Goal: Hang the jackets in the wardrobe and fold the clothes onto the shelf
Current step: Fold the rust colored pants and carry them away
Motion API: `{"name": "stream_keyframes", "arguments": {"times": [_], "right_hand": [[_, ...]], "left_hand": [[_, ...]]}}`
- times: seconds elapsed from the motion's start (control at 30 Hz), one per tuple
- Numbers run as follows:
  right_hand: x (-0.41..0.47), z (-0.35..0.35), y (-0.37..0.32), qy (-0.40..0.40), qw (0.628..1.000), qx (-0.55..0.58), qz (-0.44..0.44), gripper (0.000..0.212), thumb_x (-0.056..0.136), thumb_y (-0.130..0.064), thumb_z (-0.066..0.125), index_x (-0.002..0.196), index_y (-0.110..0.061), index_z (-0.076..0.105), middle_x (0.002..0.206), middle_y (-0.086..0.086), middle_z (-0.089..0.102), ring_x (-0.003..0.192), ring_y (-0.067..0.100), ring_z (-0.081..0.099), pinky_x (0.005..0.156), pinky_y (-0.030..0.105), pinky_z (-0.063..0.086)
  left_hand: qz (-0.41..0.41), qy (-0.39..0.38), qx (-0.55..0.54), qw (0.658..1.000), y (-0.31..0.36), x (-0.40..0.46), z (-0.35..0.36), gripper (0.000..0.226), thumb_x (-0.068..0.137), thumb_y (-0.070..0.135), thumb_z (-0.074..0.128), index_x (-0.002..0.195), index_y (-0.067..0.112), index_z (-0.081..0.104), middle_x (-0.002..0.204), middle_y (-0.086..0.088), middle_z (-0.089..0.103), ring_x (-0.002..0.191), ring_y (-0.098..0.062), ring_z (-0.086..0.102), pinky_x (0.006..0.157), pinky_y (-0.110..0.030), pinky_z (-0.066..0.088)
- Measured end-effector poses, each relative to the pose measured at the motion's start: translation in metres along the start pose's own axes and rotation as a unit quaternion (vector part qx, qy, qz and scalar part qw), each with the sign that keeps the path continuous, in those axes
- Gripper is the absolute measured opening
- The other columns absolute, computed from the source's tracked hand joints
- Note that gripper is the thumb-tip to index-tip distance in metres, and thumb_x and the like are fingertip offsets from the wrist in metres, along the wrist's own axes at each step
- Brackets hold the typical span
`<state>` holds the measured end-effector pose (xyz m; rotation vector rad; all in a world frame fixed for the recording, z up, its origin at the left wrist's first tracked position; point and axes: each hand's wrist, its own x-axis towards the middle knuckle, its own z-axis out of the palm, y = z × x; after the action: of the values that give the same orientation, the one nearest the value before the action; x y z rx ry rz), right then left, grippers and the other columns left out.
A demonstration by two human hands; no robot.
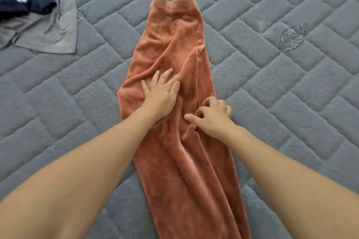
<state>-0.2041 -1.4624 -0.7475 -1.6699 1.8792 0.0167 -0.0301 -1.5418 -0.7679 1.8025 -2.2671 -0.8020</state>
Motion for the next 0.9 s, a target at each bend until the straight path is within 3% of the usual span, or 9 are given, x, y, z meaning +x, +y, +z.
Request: {"name": "stream_keyframes", "arguments": {"times": [0.13, 0.23, 0.3, 0.4, 0.5, 0.57, 0.67, 0.8, 0.9], "right_hand": [[-0.017, 0.002, -0.007, -0.092, 0.994, -0.054, 0.025, 0.039, 0.087, -0.06, 0.05, 0.088, -0.025, 0.069, 0.107, 0.001, 0.048, 0.11, 0.027, 0.04, 0.096, 0.043, 0.031], [-0.036, 0.003, 0.007, -0.05, 0.979, 0.188, 0.054, 0.035, 0.085, -0.026, 0.054, 0.054, -0.018, 0.041, 0.057, -0.003, 0.041, 0.061, 0.017, 0.042, 0.061, 0.032, 0.036], [-0.045, 0.002, 0.028, -0.007, 0.949, 0.301, 0.095, 0.035, 0.082, -0.021, 0.055, 0.051, -0.019, 0.038, 0.05, -0.004, 0.036, 0.048, 0.012, 0.034, 0.05, 0.029, 0.03], [-0.048, 0.003, 0.037, -0.101, 0.908, 0.38, 0.145, 0.024, 0.089, -0.033, 0.058, 0.07, -0.018, 0.062, 0.069, 0.0, 0.061, 0.057, 0.011, 0.052, 0.055, 0.029, 0.046], [-0.034, 0.013, 0.017, -0.16, 0.884, 0.411, 0.157, 0.043, 0.083, -0.061, 0.059, 0.079, -0.018, 0.063, 0.066, -0.001, 0.063, 0.053, 0.013, 0.054, 0.052, 0.027, 0.046], [-0.027, 0.021, 0.002, -0.133, 0.916, 0.359, 0.118, 0.047, 0.075, -0.067, 0.062, 0.065, -0.022, 0.058, 0.054, -0.009, 0.058, 0.055, 0.014, 0.056, 0.058, 0.031, 0.049], [-0.024, 0.027, -0.009, -0.055, 0.945, 0.307, 0.096, 0.042, 0.085, -0.039, 0.062, 0.055, -0.02, 0.039, 0.047, -0.009, 0.042, 0.053, 0.016, 0.044, 0.058, 0.032, 0.038], [-0.044, 0.019, 0.006, 0.095, 0.912, 0.391, 0.077, 0.033, 0.088, -0.022, 0.05, 0.06, -0.02, 0.032, 0.051, -0.012, 0.035, 0.052, 0.005, 0.032, 0.052, 0.028, 0.029], [-0.074, 0.019, 0.037, 0.146, 0.908, 0.385, 0.078, 0.028, 0.085, -0.024, 0.049, 0.061, -0.019, 0.036, 0.052, -0.012, 0.034, 0.052, 0.005, 0.031, 0.05, 0.025, 0.029]], "left_hand": [[-0.016, -0.068, 0.049, 0.996, 0.006, -0.003, 0.01, 0.048, 0.103, 0.05, 0.014, 0.151, 0.051, 0.016, 0.164, 0.019, 0.002, 0.151, -0.02, -0.014, 0.11, -0.069, -0.017], [-0.022, -0.073, 0.071, 0.995, 0.008, 0.001, 0.011, 0.05, 0.1, 0.055, 0.01, 0.151, 0.053, 0.01, 0.164, 0.019, -0.001, 0.151, -0.021, -0.016, 0.107, -0.072, -0.018], [-0.02, -0.071, 0.079, 0.994, 0.007, -0.001, 0.012, 0.053, 0.097, 0.061, 0.006, 0.15, 0.055, 0.008, 0.163, 0.02, -0.001, 0.151, -0.021, -0.015, 0.105, -0.072, -0.019], [-0.035, -0.1, 0.068, 0.992, 0.005, -0.001, 0.014, 0.053, 0.096, 0.065, 0.007, 0.148, 0.059, 0.006, 0.163, 0.022, -0.006, 0.15, -0.017, -0.02, 0.107, -0.069, -0.02], [-0.062, -0.158, 0.049, 0.984, 0.001, 0.009, 0.01, 0.049, 0.095, 0.067, 0.009, 0.143, 0.067, 0.004, 0.162, 0.024, -0.011, 0.148, -0.014, -0.025, 0.106, -0.067, -0.023], [-0.062, -0.186, 0.04, 0.98, -0.003, 0.017, 0.007, 0.046, 0.094, 0.067, 0.009, 0.14, 0.071, 0.003, 0.161, 0.024, -0.013, 0.147, -0.015, -0.027, 0.105, -0.068, -0.022], [-0.053, -0.183, 0.017, 0.982, -0.01, 0.019, 0.005, 0.04, 0.098, 0.063, 0.016, 0.136, 0.074, 0.012, 0.161, 0.027, -0.007, 0.149, -0.014, -0.022, 0.106, -0.068, -0.021], [-0.035, -0.04, -0.058, 0.997, 0.003, 0.009, 0.005, 0.036, 0.101, 0.053, 0.03, 0.133, 0.058, 0.048, 0.156, 0.022, 0.023, 0.149, -0.015, 0.005, 0.108, -0.073, -0.014], [-0.002, 0.011, -0.038, 0.999, 0.017, -0.005, 0.012, 0.046, 0.095, 0.066, 0.022, 0.137, 0.06, 0.04, 0.155, 0.022, 0.023, 0.147, -0.013, 0.008, 0.103, -0.077, -0.01]]}}
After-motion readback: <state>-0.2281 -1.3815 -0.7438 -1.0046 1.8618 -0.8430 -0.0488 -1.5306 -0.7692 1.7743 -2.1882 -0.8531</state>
